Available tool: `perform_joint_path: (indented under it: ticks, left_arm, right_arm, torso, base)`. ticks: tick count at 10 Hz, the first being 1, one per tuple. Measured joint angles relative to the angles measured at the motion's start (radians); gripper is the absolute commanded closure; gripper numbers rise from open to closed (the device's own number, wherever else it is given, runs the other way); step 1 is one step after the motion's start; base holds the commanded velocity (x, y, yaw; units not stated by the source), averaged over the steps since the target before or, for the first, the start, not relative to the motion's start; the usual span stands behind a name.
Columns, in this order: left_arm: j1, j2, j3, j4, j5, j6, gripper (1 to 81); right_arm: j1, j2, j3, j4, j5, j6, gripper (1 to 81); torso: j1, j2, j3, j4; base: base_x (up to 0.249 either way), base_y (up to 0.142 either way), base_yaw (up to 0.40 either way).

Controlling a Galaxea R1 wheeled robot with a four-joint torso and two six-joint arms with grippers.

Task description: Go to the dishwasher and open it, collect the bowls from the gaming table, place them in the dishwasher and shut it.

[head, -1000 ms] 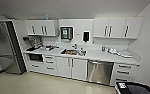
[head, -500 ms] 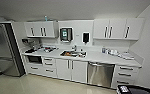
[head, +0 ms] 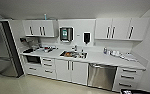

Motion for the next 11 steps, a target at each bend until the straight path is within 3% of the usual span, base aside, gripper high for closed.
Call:
perform_joint_path:
  ticks: [11]
  left_arm:
    - [-0.001, 0.006, 0.002, 0.0, 0.002, 0.0, 1.0]
  right_arm:
    - [-0.001, -0.008, -0.006, 0.0, -0.005, 0.0, 1.0]
  torso:
    - [0.0, 0.0, 0.0, 0.0]
  base:
    - [0.138, 0.0, 0.0]
